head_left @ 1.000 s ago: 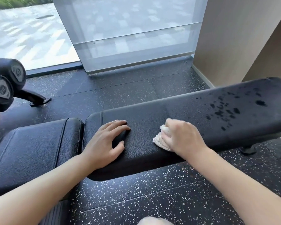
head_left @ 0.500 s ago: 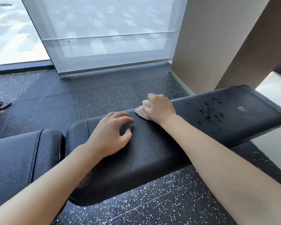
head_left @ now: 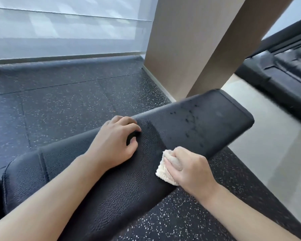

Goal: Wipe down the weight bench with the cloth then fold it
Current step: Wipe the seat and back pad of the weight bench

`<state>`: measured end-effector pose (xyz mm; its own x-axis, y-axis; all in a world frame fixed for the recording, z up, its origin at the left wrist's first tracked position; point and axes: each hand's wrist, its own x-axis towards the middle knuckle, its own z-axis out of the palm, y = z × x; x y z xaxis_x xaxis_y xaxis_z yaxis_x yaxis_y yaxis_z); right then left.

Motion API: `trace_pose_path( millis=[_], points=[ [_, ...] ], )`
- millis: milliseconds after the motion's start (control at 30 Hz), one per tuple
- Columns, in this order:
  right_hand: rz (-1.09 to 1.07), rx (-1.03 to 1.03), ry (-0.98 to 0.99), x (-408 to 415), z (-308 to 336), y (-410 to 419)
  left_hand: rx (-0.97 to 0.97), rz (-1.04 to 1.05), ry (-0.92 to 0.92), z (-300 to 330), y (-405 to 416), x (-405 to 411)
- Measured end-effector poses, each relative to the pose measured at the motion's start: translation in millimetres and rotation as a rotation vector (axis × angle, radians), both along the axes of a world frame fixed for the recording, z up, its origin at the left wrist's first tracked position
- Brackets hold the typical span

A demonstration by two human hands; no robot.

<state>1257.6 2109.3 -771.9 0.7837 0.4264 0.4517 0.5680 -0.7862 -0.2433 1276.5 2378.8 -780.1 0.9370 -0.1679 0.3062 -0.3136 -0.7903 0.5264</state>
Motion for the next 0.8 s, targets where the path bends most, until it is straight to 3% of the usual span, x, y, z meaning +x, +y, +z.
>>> trace_pose_path(
  millis=[133,367,533,633,800],
  points=[
    [-0.103,-0.087,-0.029,49.6,6.2,22.1,-0.042,0.014,0.015,-1.7,-3.3,3.7],
    [-0.255,-0.162,0.115,160.4,21.2,76.0,-0.044,-0.005,0.024,-2.1,-3.5,7.9],
    [-0.322,-0.109,0.181,169.3,22.6,88.2,-0.030,-0.045,0.032,-0.1,-0.6,4.2],
    [-0.223,-0.098,0.187,129.5,26.0,78.1,-0.053,-0.048,0.051,2.3,3.2,-0.1],
    [0.184,-0.109,0.130,20.2,33.1,42.7,-0.067,-0.025,0.050,4.9,4.4,-4.4]
  ],
)
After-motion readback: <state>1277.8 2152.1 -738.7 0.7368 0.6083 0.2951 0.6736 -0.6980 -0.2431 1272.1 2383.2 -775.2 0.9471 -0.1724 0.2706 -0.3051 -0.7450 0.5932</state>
